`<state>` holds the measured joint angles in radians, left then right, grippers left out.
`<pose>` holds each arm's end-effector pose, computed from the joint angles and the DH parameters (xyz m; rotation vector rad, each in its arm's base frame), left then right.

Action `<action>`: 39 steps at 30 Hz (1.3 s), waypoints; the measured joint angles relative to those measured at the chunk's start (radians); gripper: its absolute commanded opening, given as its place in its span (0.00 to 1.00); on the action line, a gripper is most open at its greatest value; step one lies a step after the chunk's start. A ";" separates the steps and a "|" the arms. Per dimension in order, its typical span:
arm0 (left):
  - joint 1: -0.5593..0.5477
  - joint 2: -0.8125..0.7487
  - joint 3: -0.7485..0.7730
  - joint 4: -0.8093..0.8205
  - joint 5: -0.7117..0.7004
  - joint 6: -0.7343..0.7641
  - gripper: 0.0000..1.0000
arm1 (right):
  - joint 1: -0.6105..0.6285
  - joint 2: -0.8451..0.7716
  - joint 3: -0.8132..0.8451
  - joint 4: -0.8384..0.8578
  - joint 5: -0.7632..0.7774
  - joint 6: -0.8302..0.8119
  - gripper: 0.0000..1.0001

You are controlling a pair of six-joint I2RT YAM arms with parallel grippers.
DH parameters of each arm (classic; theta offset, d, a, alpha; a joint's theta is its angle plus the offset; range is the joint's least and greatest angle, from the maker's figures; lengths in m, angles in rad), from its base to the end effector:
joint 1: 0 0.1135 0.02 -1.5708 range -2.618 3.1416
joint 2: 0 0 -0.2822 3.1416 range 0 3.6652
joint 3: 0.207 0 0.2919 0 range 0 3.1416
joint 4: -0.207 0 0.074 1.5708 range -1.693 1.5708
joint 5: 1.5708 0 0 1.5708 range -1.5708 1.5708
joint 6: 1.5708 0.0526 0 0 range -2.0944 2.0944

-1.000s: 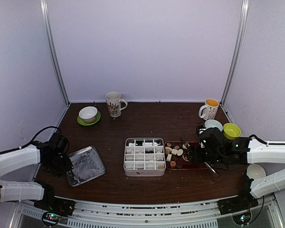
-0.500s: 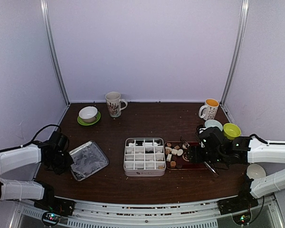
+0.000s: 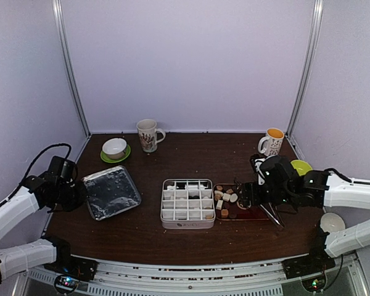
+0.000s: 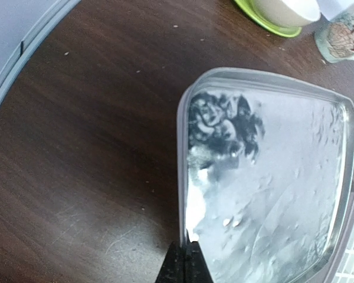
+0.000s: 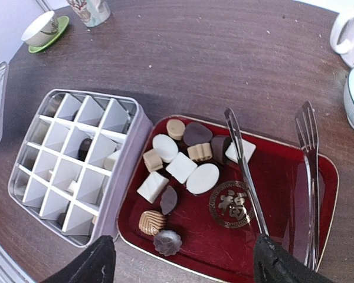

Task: Pack the chocolate
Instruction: Pick up the box lid from the corner of the board, then pass from the left arm to the right

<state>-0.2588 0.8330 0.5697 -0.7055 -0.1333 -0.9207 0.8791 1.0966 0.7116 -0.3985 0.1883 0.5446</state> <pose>0.1884 -0.0426 0.2019 -0.8797 2.3977 -0.2992 0.1782 0.1997 0.2242 -0.3050 2.3686 0.4768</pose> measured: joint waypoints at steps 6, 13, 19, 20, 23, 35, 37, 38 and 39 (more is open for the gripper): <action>0.000 -0.043 0.015 0.073 0.155 0.091 0.00 | 0.000 -0.073 0.051 0.028 -0.021 -0.077 0.83; 0.000 -0.059 0.015 0.241 0.357 0.148 0.00 | 0.000 -0.120 0.124 0.075 -0.039 -0.161 0.83; -0.015 0.026 0.051 0.301 0.495 0.174 0.00 | 0.000 -0.153 0.139 0.083 -0.068 -0.265 0.93; -0.021 0.046 0.066 0.304 0.511 0.177 0.00 | 0.000 -0.161 0.139 0.083 -0.079 -0.283 0.95; -0.060 0.117 0.145 0.297 0.555 0.194 0.00 | 0.000 -0.177 0.140 0.087 -0.125 -0.354 0.99; -0.153 0.348 0.376 0.200 0.646 0.259 0.00 | 0.114 -0.224 0.119 0.200 -0.200 -0.871 0.98; -0.163 0.382 0.403 0.171 0.662 0.270 0.00 | 0.145 -0.220 0.119 0.221 -0.198 -0.967 0.98; -0.168 0.396 0.414 0.157 0.671 0.275 0.00 | 0.160 -0.216 0.119 0.225 -0.197 -1.012 0.98; -0.174 0.410 0.425 0.143 0.682 0.280 0.00 | 0.178 -0.208 0.119 0.231 -0.192 -1.070 0.99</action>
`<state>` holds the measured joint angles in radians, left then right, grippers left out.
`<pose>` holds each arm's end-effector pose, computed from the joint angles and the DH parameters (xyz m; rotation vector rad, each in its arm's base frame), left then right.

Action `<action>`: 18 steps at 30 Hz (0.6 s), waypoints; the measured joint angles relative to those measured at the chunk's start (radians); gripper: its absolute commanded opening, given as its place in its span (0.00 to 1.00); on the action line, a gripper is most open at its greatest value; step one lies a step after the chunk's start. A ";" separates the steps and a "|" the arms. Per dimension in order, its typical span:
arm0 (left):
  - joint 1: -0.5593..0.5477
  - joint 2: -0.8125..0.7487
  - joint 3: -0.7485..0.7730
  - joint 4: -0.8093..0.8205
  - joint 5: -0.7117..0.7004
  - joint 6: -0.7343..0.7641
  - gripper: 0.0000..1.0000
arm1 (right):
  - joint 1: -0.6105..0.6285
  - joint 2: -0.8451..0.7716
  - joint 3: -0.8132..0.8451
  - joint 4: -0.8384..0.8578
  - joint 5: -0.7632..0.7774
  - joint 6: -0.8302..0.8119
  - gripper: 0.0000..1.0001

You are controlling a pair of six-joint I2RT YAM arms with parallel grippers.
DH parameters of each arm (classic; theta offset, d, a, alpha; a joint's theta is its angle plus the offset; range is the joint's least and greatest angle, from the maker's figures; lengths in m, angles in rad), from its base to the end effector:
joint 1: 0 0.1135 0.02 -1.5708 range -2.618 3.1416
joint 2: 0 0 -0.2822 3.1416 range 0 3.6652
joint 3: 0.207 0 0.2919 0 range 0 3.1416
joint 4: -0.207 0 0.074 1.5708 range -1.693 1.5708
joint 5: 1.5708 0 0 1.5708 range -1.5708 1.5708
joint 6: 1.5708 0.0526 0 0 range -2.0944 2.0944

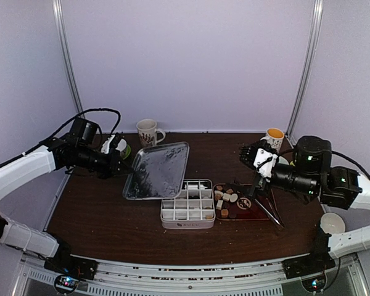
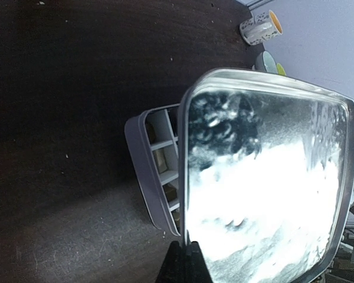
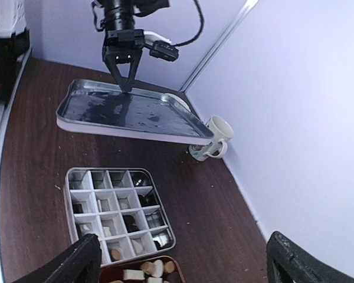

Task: Pack the chocolate
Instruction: Pass from the left arm to the right

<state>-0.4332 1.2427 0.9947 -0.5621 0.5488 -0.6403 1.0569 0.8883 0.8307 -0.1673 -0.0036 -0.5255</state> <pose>0.2632 -0.1520 0.2826 0.0217 2.5437 -1.1283 0.1247 0.2213 0.3477 -1.2905 1.2720 0.3824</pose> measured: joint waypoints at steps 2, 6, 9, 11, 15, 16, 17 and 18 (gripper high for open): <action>-0.012 0.027 0.023 -0.029 0.019 0.008 0.00 | 0.035 0.013 -0.010 0.017 0.009 -0.109 0.99; -0.033 0.071 0.063 -0.083 0.039 0.019 0.00 | 0.107 0.032 -0.049 0.050 0.031 -0.316 0.98; -0.055 0.102 0.085 -0.106 0.052 0.019 0.00 | 0.151 0.068 -0.052 0.084 0.053 -0.441 0.98; -0.077 0.125 0.105 -0.122 0.056 0.019 0.00 | 0.172 0.089 -0.052 0.113 0.068 -0.500 0.98; -0.121 0.159 0.132 -0.136 0.058 0.020 0.00 | 0.200 0.120 -0.050 0.142 0.087 -0.581 0.98; -0.129 0.165 0.134 -0.139 0.058 0.021 0.00 | 0.206 0.125 -0.049 0.142 0.091 -0.594 0.98; -0.137 0.170 0.137 -0.144 0.059 0.021 0.00 | 0.212 0.128 -0.048 0.142 0.093 -0.602 0.98; -0.144 0.174 0.139 -0.146 0.063 0.021 0.00 | 0.220 0.129 -0.048 0.142 0.095 -0.606 0.98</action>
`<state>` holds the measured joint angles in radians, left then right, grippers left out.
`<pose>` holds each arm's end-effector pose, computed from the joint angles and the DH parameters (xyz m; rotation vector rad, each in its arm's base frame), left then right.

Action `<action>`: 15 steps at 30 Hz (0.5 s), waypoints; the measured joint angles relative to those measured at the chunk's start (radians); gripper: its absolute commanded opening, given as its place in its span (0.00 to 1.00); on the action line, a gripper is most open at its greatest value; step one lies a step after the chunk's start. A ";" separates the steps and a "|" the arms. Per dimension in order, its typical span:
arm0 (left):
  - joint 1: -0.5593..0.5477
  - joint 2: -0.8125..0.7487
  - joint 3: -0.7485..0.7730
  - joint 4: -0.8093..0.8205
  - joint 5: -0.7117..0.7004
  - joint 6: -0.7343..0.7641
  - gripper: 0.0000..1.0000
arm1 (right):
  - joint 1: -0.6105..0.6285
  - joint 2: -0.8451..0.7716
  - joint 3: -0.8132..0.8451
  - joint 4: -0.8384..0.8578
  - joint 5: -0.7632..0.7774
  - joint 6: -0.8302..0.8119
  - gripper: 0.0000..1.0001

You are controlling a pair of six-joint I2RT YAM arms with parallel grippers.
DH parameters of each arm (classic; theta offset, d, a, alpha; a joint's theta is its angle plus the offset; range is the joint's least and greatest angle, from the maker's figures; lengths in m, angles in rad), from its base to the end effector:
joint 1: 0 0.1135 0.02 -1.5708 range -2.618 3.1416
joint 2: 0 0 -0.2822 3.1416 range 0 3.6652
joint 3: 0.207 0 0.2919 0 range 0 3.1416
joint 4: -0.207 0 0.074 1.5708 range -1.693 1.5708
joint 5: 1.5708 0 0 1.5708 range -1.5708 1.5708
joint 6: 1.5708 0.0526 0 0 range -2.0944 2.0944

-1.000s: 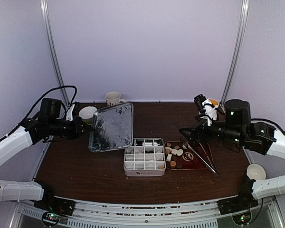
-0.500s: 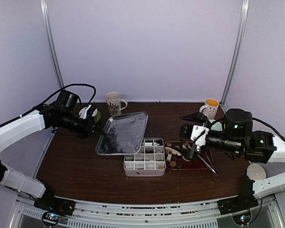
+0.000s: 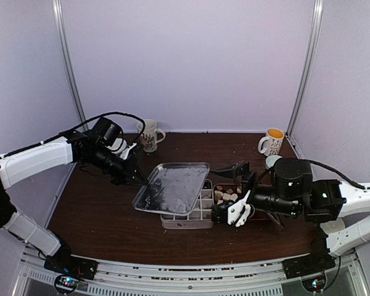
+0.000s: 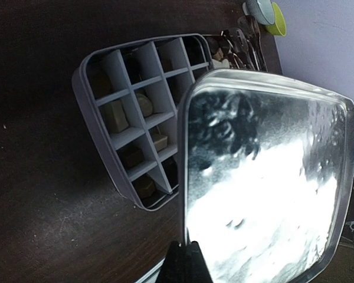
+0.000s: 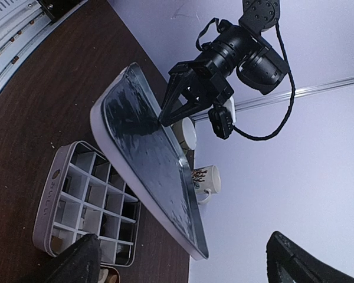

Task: Pack the chocolate
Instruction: Pass from the left arm to the right

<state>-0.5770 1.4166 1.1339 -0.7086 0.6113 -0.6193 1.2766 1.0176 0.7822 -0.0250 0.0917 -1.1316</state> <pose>0.2616 -0.2063 0.2723 0.2014 2.7666 -1.1838 0.0874 0.2720 0.3128 -1.6843 0.7160 0.0181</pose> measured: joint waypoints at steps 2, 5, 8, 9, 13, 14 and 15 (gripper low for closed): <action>-0.010 0.007 0.002 0.003 0.016 0.000 0.00 | 0.014 0.000 0.000 0.001 0.001 -0.002 0.97; -0.020 0.015 0.006 0.003 0.037 -0.002 0.00 | 0.040 0.000 0.000 0.019 0.004 0.008 0.96; -0.023 0.021 0.013 0.004 0.048 -0.003 0.00 | 0.062 0.000 -0.002 0.034 0.014 0.020 0.94; -0.024 0.024 0.016 0.004 0.051 -0.003 0.00 | 0.067 0.000 -0.003 0.039 0.018 0.024 0.94; -0.028 0.031 0.022 0.006 0.060 -0.004 0.00 | 0.077 0.002 -0.004 0.041 0.037 0.031 0.98; -0.029 0.034 0.022 0.005 0.061 -0.005 0.00 | 0.079 0.004 -0.004 0.040 0.045 0.030 1.00; -0.032 0.036 0.022 0.005 0.063 -0.006 0.00 | 0.080 0.006 -0.004 0.040 0.053 0.027 1.00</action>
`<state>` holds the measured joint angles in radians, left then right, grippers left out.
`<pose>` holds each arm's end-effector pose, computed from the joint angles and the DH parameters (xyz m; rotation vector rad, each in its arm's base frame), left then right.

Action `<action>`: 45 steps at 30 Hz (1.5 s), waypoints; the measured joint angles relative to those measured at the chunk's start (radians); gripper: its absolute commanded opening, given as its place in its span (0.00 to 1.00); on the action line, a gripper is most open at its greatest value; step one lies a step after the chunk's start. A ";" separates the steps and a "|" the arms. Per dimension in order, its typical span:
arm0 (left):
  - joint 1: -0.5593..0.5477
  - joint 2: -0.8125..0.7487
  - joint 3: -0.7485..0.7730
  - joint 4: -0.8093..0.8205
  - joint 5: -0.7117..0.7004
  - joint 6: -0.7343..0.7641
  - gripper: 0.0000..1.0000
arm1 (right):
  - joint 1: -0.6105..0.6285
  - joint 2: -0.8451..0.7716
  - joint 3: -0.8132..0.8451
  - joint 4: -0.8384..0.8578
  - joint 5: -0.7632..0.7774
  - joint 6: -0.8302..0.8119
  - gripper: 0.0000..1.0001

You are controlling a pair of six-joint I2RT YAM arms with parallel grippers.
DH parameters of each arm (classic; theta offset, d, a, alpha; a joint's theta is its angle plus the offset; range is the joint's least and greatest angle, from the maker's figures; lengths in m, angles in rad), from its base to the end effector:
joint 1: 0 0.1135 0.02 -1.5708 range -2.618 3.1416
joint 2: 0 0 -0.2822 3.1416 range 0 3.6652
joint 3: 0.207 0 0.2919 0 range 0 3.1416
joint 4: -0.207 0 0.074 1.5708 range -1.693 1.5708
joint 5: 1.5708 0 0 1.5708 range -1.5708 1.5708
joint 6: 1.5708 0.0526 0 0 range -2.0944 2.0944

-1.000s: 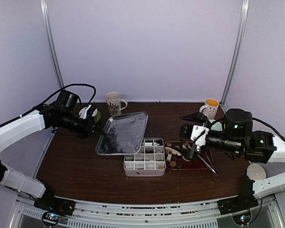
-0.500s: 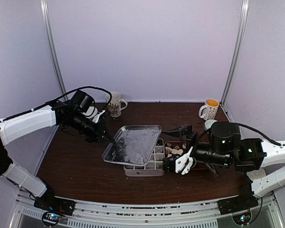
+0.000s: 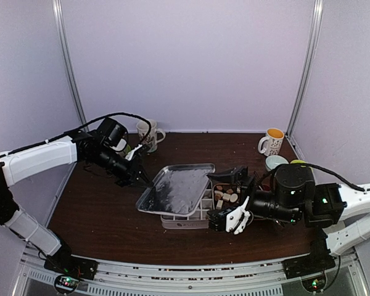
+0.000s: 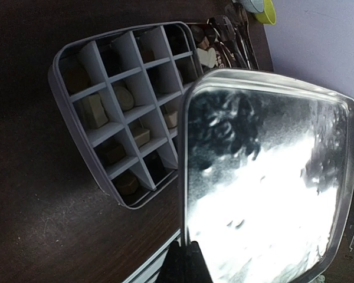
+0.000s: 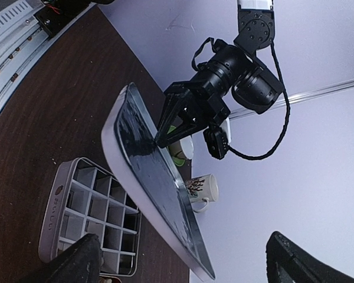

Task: Pack the chocolate
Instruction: Pass from the left arm to the right

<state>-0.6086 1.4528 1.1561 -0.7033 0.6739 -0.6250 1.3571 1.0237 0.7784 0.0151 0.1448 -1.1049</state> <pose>0.2599 -0.2211 0.2707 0.2635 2.7886 -1.2691 0.0684 0.2795 0.3146 -1.6587 0.6959 0.0498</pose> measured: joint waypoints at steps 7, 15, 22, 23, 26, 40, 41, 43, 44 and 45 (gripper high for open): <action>-0.009 0.011 0.000 0.000 0.003 -0.003 0.00 | 0.017 0.004 0.000 -0.002 0.058 -0.049 1.00; -0.014 0.029 0.021 -0.027 -0.040 -0.002 0.00 | 0.046 0.013 0.000 -0.007 0.109 -0.111 1.00; -0.026 0.037 0.030 -0.036 -0.066 -0.002 0.00 | 0.074 0.082 0.000 -0.016 0.138 -0.161 0.97; -0.027 0.037 0.030 -0.037 -0.068 -0.002 0.00 | 0.076 0.091 0.000 -0.018 0.144 -0.169 0.96; -0.027 0.037 0.035 -0.051 -0.080 -0.001 0.00 | 0.084 0.116 0.001 -0.019 0.160 -0.187 0.90; -0.037 0.043 0.045 -0.080 -0.115 -0.001 0.00 | 0.114 0.228 0.062 -0.023 0.199 -0.208 0.33; -0.037 0.045 0.045 -0.080 -0.116 -0.001 0.00 | 0.116 0.238 0.069 -0.024 0.201 -0.206 0.31; -0.037 0.048 0.047 -0.080 -0.117 -0.001 0.00 | 0.118 0.252 0.078 -0.027 0.204 -0.204 0.27; -0.037 0.048 0.047 -0.080 -0.117 -0.001 0.00 | 0.118 0.257 0.083 -0.032 0.205 -0.204 0.23; -0.037 0.048 0.047 -0.080 -0.117 -0.001 0.00 | 0.118 0.263 0.087 -0.035 0.206 -0.202 0.20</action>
<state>-0.6453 1.5005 1.2026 -0.7834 0.5568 -0.6258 1.4754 1.2869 0.8658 -0.0196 0.3504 -1.3067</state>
